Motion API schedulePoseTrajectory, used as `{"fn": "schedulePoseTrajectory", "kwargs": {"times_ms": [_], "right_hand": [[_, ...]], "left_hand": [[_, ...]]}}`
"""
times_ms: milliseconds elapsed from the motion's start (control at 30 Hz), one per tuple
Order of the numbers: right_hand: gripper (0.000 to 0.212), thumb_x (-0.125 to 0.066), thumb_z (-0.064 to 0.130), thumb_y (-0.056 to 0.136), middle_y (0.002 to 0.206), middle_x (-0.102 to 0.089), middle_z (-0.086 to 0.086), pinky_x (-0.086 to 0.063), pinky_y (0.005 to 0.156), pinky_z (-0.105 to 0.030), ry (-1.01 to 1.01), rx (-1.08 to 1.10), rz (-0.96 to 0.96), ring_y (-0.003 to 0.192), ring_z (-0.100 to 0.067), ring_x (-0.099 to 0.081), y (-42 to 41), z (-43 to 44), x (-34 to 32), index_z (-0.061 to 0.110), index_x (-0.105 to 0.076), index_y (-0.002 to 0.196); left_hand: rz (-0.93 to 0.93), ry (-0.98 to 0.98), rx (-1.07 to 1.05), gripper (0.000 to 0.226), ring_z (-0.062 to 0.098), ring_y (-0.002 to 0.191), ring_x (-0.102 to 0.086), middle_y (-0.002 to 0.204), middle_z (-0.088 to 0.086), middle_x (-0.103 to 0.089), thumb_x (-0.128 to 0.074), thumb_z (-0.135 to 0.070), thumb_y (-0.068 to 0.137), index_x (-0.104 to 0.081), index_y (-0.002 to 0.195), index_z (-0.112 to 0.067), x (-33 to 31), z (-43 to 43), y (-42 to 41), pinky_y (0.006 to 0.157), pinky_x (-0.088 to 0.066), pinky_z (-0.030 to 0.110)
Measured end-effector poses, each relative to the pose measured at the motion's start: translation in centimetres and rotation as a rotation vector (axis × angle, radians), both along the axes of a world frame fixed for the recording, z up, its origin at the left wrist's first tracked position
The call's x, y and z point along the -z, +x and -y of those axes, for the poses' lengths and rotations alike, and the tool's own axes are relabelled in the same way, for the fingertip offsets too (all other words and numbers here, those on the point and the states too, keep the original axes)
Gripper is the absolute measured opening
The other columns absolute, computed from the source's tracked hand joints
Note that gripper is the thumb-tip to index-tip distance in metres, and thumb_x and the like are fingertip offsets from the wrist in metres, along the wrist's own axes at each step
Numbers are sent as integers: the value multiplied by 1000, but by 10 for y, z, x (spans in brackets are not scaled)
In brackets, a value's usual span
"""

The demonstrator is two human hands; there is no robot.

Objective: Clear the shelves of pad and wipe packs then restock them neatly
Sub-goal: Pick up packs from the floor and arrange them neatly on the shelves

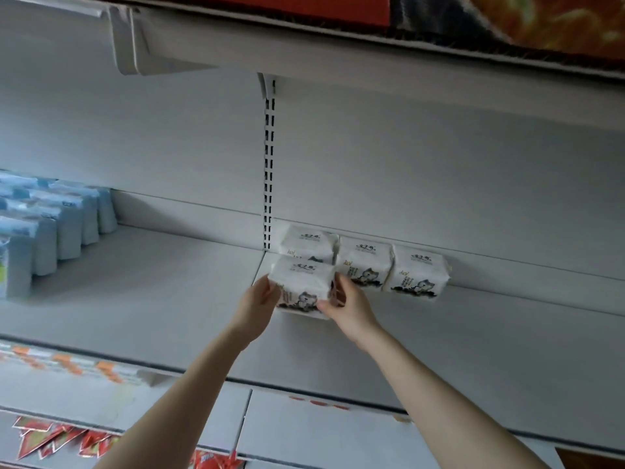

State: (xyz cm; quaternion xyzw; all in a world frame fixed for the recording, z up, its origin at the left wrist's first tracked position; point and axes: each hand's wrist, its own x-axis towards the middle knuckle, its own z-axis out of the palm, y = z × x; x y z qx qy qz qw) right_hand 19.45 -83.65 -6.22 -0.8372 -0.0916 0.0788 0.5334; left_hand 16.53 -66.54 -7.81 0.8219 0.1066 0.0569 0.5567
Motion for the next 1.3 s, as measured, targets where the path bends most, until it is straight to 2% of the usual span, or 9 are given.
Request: {"fn": "schedulePoseTrajectory", "kwargs": {"times_ms": [167,400,600,700,833,900,1033,1200,1300], "right_hand": [[52,-63,1,85,115,-58,1,-38,83,-18,17,72,-26,103,-12,-54,10,-10,8,13,-44,132],[52,-60,0,86,112,-58,1,-39,84,-20,26,109,-61,103,-15,-55,25,-14,18,15,-42,132],[26,-72,16,79,91,-64,-5,-43,72,-25,47,277,-107,84,-20,-60,22,-11,31,9,-57,99],[18,-74,19,79,74,-61,-4,-40,64,-26,154,294,-151,68,-16,-55,3,-11,29,8,-60,82],[14,-67,16,85,82,-63,-5,-46,74,-32,301,121,-236,73,-14,-56,-26,-20,14,10,-59,93],[23,-65,18,87,90,-64,-4,-50,81,-32,322,-24,-269,79,-13,-59,-42,-27,6,9,-56,106],[22,-65,20,87,93,-66,-4,-52,84,-31,252,-334,-351,85,-14,-63,-85,-43,11,9,-58,105],[11,-63,15,88,79,-63,-3,-51,66,-23,92,-685,-488,73,-12,-62,-170,-84,50,7,-59,95],[16,-65,21,87,84,-64,-7,-51,73,-31,-32,-893,-553,79,-19,-63,-236,-114,77,7,-61,95]], "left_hand": [[36,66,60,27,25,86,-54,91,5,-58,-42,-7,98,-54,121,0,3,-4,16,68,-35,25],[56,112,41,28,22,86,-48,93,4,-56,-40,-8,99,-53,122,-3,2,0,24,61,-29,21],[13,110,-77,24,22,67,-36,65,-2,-39,-44,-16,98,-44,74,-12,8,7,19,57,-30,28],[-20,40,-207,33,21,70,-42,73,3,-46,-51,-19,94,-35,66,-23,11,13,6,65,-37,35],[-15,-88,-382,12,21,94,-57,98,5,-59,-53,-17,93,-63,100,-16,0,26,-32,84,-41,28],[-7,-118,-485,31,19,106,-59,112,6,-64,-54,-19,94,-59,120,-4,-2,31,-59,92,-43,27],[-43,-167,-655,28,23,100,-63,106,11,-69,-55,-19,93,-62,117,-6,14,41,-135,88,-46,30],[-166,-185,-910,18,29,89,-65,92,14,-70,-56,-17,91,-68,98,-4,54,44,-260,74,-47,32],[-230,-241,-1130,20,19,84,-60,97,13,-70,-54,-17,92,-66,102,-4,72,42,-338,65,-44,28]]}}
